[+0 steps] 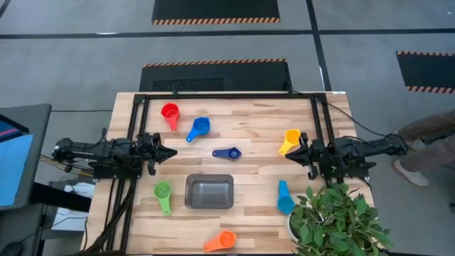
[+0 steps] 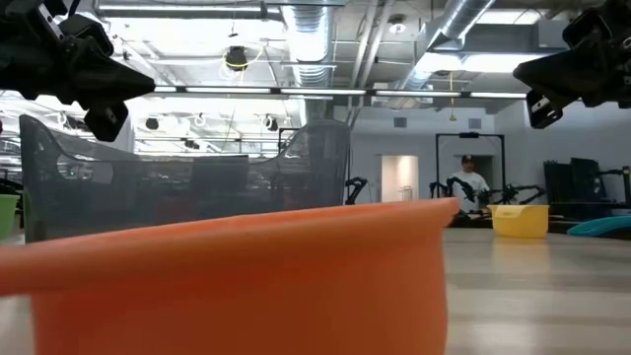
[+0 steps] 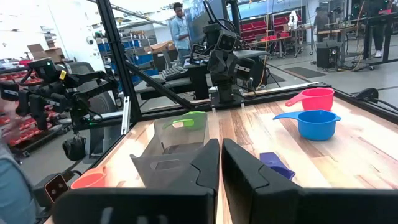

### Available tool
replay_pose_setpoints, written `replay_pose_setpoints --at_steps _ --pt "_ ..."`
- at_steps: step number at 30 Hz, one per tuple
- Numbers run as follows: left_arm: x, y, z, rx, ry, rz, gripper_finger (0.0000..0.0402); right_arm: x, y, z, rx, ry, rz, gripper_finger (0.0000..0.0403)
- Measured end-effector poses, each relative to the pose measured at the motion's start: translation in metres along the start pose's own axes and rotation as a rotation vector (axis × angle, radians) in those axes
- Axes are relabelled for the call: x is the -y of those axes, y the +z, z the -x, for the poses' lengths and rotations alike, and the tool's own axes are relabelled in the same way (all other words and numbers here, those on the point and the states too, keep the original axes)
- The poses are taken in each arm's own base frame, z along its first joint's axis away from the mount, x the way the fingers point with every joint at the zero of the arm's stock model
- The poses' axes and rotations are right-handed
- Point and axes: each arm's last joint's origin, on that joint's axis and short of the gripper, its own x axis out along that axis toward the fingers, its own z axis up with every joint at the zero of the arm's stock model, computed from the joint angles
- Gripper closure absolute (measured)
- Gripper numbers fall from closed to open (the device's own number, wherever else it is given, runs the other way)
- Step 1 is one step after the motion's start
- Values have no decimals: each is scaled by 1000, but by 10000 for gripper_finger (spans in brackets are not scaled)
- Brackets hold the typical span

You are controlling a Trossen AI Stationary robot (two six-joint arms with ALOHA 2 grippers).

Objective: Nest measuring cups in basket

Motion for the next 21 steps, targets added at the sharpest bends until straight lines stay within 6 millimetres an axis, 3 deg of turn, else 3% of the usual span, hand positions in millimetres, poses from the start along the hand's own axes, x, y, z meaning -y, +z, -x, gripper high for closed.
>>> replay_pose_setpoints --at_steps 14,21 --pt "1 3 0 45 6 14 391 -1 9 0 91 11 13 360" --pt "2 16 2 239 67 361 391 -4 23 3 217 35 -22 358"
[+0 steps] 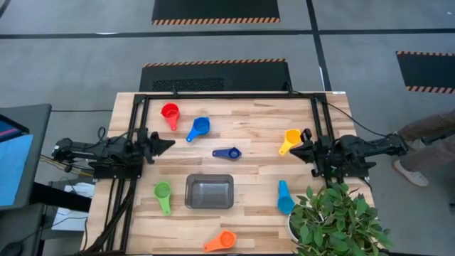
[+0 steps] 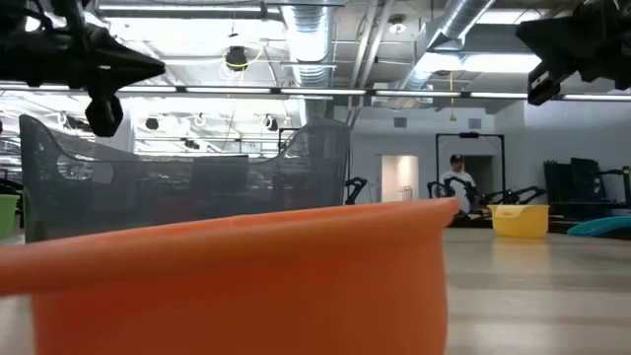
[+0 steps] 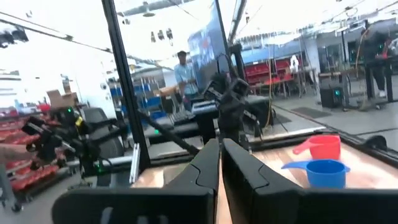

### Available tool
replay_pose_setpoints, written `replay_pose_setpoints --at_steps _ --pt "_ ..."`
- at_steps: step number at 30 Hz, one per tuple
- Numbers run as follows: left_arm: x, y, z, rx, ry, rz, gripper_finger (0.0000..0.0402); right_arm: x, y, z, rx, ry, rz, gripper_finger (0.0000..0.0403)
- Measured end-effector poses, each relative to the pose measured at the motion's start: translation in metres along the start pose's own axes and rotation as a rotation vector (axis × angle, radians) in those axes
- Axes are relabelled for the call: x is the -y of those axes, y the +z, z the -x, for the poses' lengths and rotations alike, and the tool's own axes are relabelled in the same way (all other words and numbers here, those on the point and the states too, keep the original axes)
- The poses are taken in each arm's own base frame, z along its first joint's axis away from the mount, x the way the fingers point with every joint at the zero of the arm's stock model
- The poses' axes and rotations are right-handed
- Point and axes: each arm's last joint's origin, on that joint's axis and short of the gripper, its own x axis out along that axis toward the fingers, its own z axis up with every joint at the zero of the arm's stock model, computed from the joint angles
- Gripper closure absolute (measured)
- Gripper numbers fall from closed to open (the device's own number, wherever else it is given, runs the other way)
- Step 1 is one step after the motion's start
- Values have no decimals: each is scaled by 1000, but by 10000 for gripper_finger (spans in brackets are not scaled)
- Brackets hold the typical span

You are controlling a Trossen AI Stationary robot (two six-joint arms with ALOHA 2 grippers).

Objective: Nest measuring cups in basket
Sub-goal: Put the red measuring cup into the bin

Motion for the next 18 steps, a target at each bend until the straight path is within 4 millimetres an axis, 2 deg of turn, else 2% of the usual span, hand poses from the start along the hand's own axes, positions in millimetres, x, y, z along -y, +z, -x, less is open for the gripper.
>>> replay_pose_setpoints --at_steps 4,7,12,18 --pt "-2 3 0 98 78 90 391 -2 12 0 56 10 -6 360" --pt "-3 3 0 108 93 153 391 -3 14 0 64 12 -9 360" --pt "-6 0 0 98 136 143 391 -3 16 0 80 17 -12 358" --pt "-8 -1 1 93 159 161 391 -5 30 2 224 40 -29 361"
